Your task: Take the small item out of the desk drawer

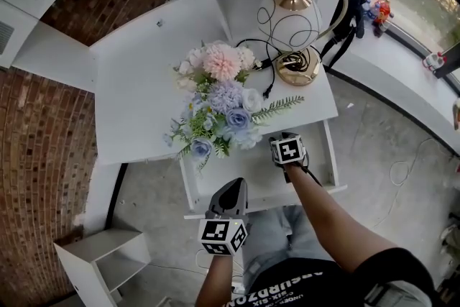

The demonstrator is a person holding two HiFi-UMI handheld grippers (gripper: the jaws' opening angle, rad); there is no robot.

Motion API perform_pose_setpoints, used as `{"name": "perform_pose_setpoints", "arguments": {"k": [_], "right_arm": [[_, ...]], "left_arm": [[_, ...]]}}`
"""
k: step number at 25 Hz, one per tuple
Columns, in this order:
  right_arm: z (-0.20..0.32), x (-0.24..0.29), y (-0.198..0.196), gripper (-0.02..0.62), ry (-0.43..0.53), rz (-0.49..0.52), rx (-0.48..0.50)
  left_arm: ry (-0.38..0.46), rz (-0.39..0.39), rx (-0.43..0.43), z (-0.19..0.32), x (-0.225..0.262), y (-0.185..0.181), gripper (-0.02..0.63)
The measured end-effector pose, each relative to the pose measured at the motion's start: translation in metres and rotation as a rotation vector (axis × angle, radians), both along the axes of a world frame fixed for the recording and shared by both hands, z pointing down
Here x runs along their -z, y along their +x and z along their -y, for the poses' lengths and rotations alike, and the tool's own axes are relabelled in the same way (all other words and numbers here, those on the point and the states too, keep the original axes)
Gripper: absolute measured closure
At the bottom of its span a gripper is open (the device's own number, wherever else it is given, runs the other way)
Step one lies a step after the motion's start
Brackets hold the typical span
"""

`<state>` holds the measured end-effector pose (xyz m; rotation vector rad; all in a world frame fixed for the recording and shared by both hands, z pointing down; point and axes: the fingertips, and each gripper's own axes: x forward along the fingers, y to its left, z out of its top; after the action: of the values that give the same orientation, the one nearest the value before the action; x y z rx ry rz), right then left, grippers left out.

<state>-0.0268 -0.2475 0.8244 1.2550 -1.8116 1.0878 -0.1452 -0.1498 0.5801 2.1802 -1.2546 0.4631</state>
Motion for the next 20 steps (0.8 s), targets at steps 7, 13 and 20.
{"name": "perform_pose_setpoints", "arguments": {"k": [7, 13, 20], "right_arm": [[-0.005, 0.002, -0.002, 0.457, -0.014, 0.002, 0.012], [-0.014, 0.007, 0.001, 0.46, -0.023, 0.009, 0.033], [-0.026, 0.016, 0.008, 0.46, -0.023, 0.003, 0.058]], "left_arm": [[0.011, -0.005, -0.004, 0.006, 0.003, 0.002, 0.603], [0.02, -0.013, -0.002, 0.004, 0.006, 0.005, 0.603], [0.035, -0.014, 0.007, -0.004, 0.012, 0.01, 0.603]]}}
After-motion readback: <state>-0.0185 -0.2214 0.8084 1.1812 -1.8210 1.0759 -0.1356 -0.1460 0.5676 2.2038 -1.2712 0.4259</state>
